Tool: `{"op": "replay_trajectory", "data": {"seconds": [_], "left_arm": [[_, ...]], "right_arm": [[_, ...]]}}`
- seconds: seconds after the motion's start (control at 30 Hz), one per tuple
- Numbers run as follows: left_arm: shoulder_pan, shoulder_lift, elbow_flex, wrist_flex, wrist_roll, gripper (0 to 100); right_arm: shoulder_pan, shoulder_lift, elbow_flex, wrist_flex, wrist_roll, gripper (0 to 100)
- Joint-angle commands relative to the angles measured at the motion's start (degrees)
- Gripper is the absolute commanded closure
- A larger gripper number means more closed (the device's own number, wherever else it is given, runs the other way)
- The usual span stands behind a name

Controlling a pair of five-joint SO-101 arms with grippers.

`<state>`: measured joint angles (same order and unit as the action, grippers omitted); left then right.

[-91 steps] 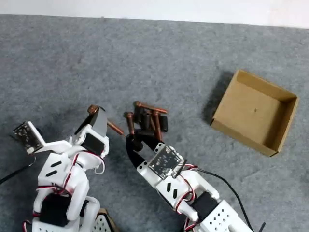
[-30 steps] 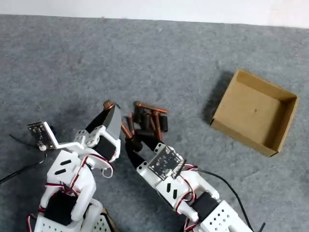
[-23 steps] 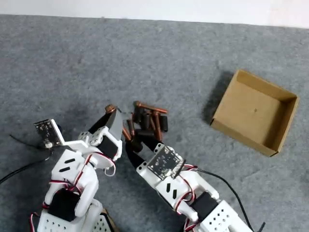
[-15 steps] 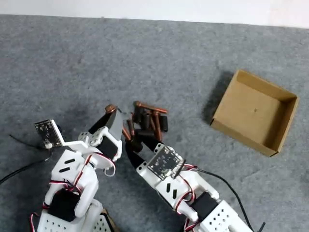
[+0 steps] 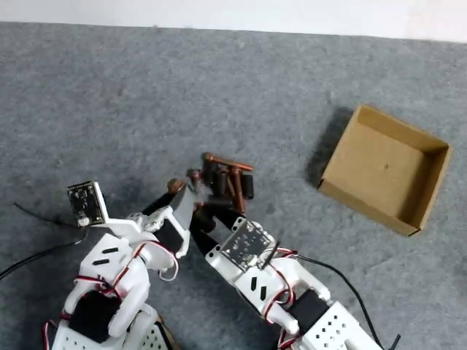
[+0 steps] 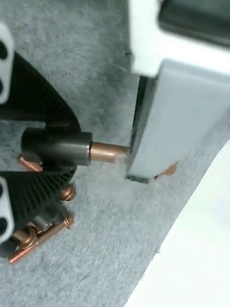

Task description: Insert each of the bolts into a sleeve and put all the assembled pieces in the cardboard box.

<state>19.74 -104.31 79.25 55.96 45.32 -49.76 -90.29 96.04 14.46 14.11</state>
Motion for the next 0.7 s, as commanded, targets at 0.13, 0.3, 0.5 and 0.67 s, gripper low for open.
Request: {"op": "replay_trajectory", "data": {"seconds": [0.13, 0.3, 0.5, 0.67], "left_arm": [[1.5, 0.1, -1.5, 4.0, -0.7, 100], [7.9, 0.1, -1.6, 8.2, -7.5, 100], [7.3, 0.1, -1.7, 8.2, -8.8, 99], [0.3, 0.1, -0.6, 5.8, -8.4, 83]], "right_arm": [[0.7, -1.3, 6.0, -0.3, 0.4, 99.5], [1.0, -1.3, 5.9, -0.3, 0.4, 99.5], [1.9, -1.3, 5.8, -0.3, 0.4, 99.5], [1.9, -1.3, 5.8, -0.3, 0.4, 99.5]]}}
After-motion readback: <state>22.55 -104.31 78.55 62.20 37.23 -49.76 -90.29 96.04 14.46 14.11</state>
